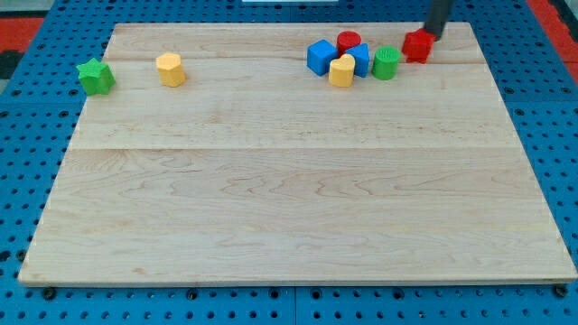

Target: Move the red star into the green circle

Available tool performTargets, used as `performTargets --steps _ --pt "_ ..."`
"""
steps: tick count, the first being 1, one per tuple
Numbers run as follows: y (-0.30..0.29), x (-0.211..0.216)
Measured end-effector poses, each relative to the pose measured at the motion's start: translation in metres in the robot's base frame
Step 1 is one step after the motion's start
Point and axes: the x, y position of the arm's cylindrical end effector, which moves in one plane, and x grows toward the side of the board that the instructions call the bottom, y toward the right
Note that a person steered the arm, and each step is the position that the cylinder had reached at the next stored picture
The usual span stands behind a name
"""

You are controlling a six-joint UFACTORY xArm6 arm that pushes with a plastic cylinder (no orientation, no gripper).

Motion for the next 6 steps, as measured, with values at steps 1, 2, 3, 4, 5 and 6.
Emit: performTargets --steps 1,2,3,4,5,6 --pt "-0.022 0.002" --pt "-0.052 0.006" --pt "-0.05 0.004" --pt "-0.045 0.003" --pt "-0.103 -0.014" --pt "-0.205 -0.025"
